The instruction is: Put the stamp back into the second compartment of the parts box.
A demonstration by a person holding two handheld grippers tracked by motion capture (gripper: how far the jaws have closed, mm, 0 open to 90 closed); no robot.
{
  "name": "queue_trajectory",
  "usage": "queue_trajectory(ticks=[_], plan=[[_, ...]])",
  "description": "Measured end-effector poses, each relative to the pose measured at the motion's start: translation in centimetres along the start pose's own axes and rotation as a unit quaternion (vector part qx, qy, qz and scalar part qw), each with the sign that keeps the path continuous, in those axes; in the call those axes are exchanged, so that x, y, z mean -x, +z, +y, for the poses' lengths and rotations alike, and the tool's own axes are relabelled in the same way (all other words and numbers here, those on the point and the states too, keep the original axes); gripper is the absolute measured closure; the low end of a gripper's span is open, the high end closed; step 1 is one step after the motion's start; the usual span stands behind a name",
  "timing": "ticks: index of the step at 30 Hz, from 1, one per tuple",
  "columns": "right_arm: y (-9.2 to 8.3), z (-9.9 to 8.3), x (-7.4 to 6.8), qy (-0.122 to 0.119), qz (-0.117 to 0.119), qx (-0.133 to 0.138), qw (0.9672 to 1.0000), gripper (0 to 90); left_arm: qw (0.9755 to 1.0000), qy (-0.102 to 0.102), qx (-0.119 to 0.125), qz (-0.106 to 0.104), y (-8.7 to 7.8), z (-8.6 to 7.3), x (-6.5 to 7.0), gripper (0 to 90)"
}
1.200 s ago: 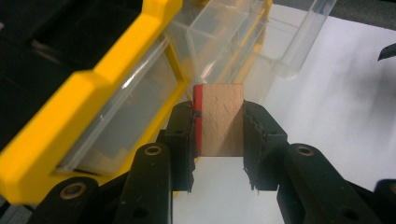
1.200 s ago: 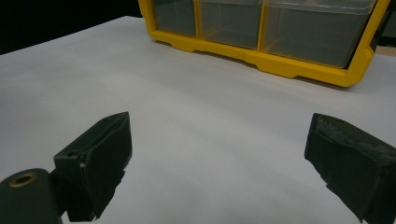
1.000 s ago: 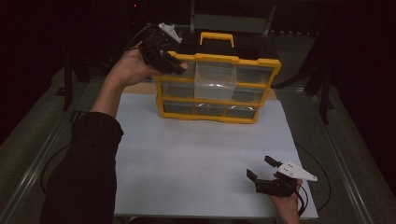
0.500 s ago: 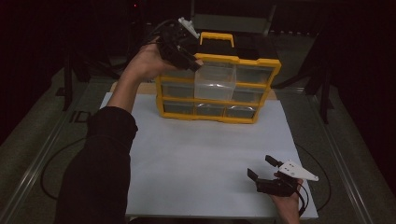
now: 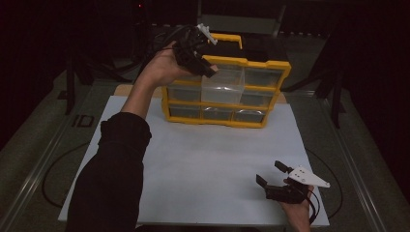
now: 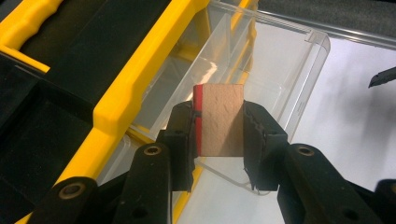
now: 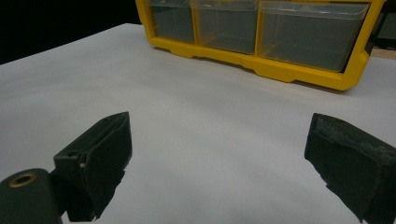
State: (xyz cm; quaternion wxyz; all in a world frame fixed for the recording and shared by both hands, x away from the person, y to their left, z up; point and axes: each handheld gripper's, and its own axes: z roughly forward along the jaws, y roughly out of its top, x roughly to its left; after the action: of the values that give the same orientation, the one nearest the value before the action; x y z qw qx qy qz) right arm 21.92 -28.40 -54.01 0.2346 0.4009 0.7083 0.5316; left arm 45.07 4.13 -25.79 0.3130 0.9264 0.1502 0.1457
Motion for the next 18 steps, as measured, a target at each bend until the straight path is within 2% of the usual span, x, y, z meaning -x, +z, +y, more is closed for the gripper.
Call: queue_trajectory(ticks=[4,6,7,8,9,10,13,18], plan=[[0.0,0.0,0.0,0.003,0.000,0.002,1.0000,7.2,1.0000,-0.002,0.000,0.003,0.1,0.0,0.0,66.2],[-0.1,0.0,0.0,0.002,0.000,0.002,1.0000,7.2,0.9998,-0.015,0.004,0.011,0.1,-0.1,-0.1,65.3],[-0.1,0.0,0.0,0.001,0.000,0.003,1.0000,7.2,0.9995,-0.021,0.008,0.024,0.1,-0.1,0.0,57.5],[-0.1,0.0,0.0,0.002,-0.001,0.003,1.0000,7.2,0.9990,-0.029,0.009,0.031,0.2,-0.2,0.1,40.2],[-0.2,0.0,0.0,0.002,-0.002,0.003,1.0000,7.2,0.9987,-0.040,0.006,0.031,0.2,-0.2,0.0,23.7],[-0.2,0.0,0.0,0.002,-0.002,0.003,1.0000,7.2,0.9983,-0.051,0.000,0.027,0.3,-0.2,-0.1,15.1],[-0.2,0.0,-0.1,0.001,0.000,0.002,1.0000,7.3,0.9975,-0.059,-0.005,0.038,0.4,-0.5,-0.2,1.9],[-0.1,0.0,-0.1,0.004,0.000,0.002,1.0000,7.2,0.9967,-0.068,0.002,0.045,0.0,-1.3,-0.5,0.0]])
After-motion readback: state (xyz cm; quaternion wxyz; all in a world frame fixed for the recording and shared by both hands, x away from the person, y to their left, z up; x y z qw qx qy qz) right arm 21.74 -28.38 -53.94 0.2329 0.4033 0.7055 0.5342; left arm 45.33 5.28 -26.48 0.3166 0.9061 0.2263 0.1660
